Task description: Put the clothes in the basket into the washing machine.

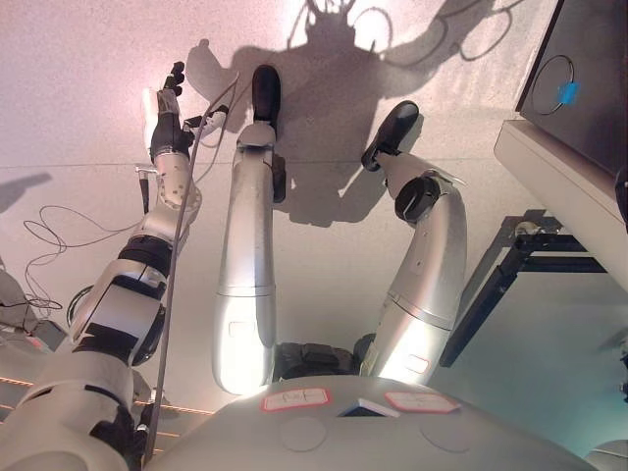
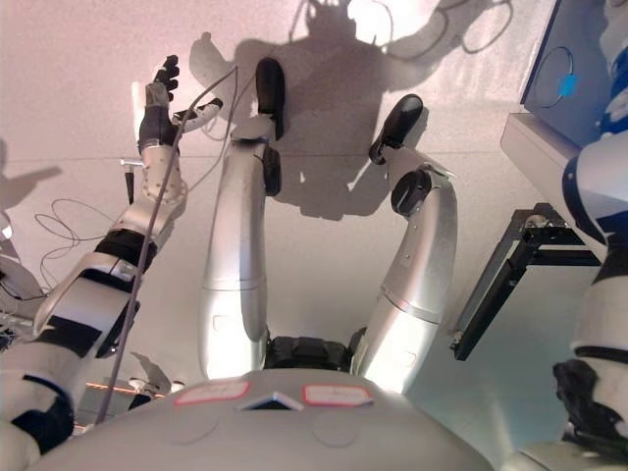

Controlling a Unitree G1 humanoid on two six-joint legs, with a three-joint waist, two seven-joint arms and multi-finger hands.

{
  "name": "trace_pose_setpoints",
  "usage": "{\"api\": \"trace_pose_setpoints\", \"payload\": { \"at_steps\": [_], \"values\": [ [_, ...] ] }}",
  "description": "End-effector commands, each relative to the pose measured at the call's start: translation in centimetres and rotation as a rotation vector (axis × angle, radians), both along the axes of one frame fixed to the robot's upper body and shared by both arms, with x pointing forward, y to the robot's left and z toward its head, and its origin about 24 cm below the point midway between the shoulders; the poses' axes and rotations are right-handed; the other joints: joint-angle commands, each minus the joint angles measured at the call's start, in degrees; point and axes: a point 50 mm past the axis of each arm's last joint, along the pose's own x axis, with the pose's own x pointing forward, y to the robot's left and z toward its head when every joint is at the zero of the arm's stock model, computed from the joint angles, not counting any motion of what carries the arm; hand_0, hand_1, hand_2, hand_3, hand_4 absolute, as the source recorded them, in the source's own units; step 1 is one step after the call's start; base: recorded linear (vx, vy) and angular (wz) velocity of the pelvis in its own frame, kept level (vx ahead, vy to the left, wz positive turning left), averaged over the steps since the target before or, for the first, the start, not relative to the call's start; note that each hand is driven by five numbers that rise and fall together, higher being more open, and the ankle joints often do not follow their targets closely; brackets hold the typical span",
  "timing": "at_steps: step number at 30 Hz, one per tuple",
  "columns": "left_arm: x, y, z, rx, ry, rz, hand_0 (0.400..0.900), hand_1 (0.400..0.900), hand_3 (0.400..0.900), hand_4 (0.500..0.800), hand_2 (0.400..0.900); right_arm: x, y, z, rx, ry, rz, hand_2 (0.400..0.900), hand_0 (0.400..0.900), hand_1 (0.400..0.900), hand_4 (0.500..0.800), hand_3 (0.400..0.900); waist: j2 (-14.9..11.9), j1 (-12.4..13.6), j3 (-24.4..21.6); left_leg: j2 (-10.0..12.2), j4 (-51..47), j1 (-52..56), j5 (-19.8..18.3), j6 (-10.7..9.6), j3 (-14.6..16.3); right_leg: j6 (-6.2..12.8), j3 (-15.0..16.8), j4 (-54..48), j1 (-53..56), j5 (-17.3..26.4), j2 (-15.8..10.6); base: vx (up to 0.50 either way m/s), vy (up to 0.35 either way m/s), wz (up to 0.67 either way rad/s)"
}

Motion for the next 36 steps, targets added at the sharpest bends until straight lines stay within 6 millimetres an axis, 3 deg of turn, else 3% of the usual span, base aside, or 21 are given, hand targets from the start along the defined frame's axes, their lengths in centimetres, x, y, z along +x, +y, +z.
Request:
{"api": "trace_pose_setpoints", "payload": {
  "at_steps": [1, 5, 10, 15, 19, 24, 30, 32, 36],
  "values": [
    [-3.5, 2.2, -4.5, -0.017, 0.116, 0.102, 0.9, 0.9, 0.9, 0.8, 0.9, -0.8, -2.5, -2.3, -0.037, 0.047, -0.126, 0.4, 0.4, 0.4, 0.5, 0.4, 3.9, -3.2, -8.1, -0.1, -5.8, -0.2, 2.0, -0.1, -0.7, 7.21, 0.7, -1.8, 2.0, -1.1, 3.2, -0.01, 0.006, -0.08],
    [-3.3, 2.3, -4.4, -0.026, 0.118, 0.111, 0.9, 0.9, 0.9, 0.8, 0.9, -0.4, -1.8, -3.5, 0.045, 0.041, -0.085, 0.4, 0.4, 0.4, 0.5, 0.4, 3.8, -3.3, -8.2, 0.1, -8.9, 2.3, 3.1, 0.1, -0.3, 7.2, 0.8, -4.7, 4.6, 0.2, 3.6, 0.0, -0.008, -0.05],
    [-2.4, 2.5, -3.5, -0.015, 0.105, 0.126, 0.9, 0.9, 0.9, 0.8, 0.9, 0.1, -1.3, -5.5, 0.278, 0.004, -0.022, 0.4, 0.4, 0.4, 0.5, 0.4, 3.8, -3.8, -8.2, 0.9, -15.6, 9.1, 5.3, 0.0, 0.6, 7.33, 0.4, -11.1, 11.1, 2.4, 5.0, -0.02, 0.002, -0.08],
    [-1.9, 3.5, -2.9, -0.021, 0.114, 0.172, 0.9, 0.9, 0.9, 0.8, 0.9, 0.3, -1.3, -8.3, 0.618, -0.038, 0.036, 0.4, 0.4, 0.4, 0.5, 0.4, 3.8, -4.8, -9.0, 1.4, -19.7, 14.5, 6.5, -0.1, 1.3, 7.92, 0.7, -16.6, 17.0, 4.5, 5.9, -0.01, 0.024, -0.1],
    [-1.5, 4.6, -2.2, -0.018, 0.115, 0.207, 0.9, 0.9, 0.9, 0.8, 0.9, -0.3, -2.3, -10.7, 0.863, -0.1, 0.04, 0.4, 0.4, 0.4, 0.5, 0.4, 4.3, -5.7, -9.4, 1.6, -23.0, 18.9, 7.4, -0.4, 2.1, 8.31, 0.9, -20.5, 21.2, 5.8, 6.2, 0.01, 0.035, -0.08],
    [-1.6, 6.0, -1.8, -0.026, 0.135, 0.252, 0.9, 0.9, 0.9, 0.8, 0.9, -1.4, -4.0, -13.1, 1.292, -0.318, 0.045, 0.4, 0.4, 0.4, 0.5, 0.4, 5.1, -6.6, -10.2, 1.8, -27.1, 24.5, 7.9, -0.4, 3.0, 8.98, 1.7, -26.2, 26.6, 7.8, 6.3, 0.05, 0.042, -0.1],
    [-2.2, 6.8, -2.5, -0.046, 0.167, 0.296, 0.9, 0.9, 0.9, 0.8, 0.9, -1.8, -3.6, -14.9, 1.818, -0.75, 0.183, 0.4, 0.4, 0.4, 0.5, 0.4, 6.9, -7.5, -10.6, 1.9, -32.7, 30.8, 10.4, 0.0, 5.6, 9.33, 3.0, -33.8, 32.0, 11.8, 5.9, 0.0, 0.074, -0.22],
    [-2.7, 6.8, -3.3, -0.048, 0.199, 0.294, 0.9, 0.9, 0.9, 0.8, 0.9, -1.9, -3.6, -15.5, 1.907, -0.827, 0.203, 0.4, 0.4, 0.4, 0.5, 0.4, 7.4, -7.5, -11.0, 1.5, -34.9, 33.8, 10.8, -0.1, 6.5, 9.55, 3.6, -36.2, 34.4, 12.5, 5.9, 0.08, 0.058, -0.16],
    [-3.7, 6.5, -4.9, -0.062, 0.247, 0.29, 0.9, 0.9, 0.9, 0.8, 0.9, -2.1, -4.2, -14.7, 2.0, -0.968, 0.277, 0.4, 0.4, 0.4, 0.5, 0.4, 9.1, -7.2, -11.9, 0.3, -39.4, 39.1, 11.9, -0.2, 7.9, 9.86, 4.5, -40.3, 38.9, 13.6, 5.8, 0.08, 0.062, -0.15]
  ]
}}
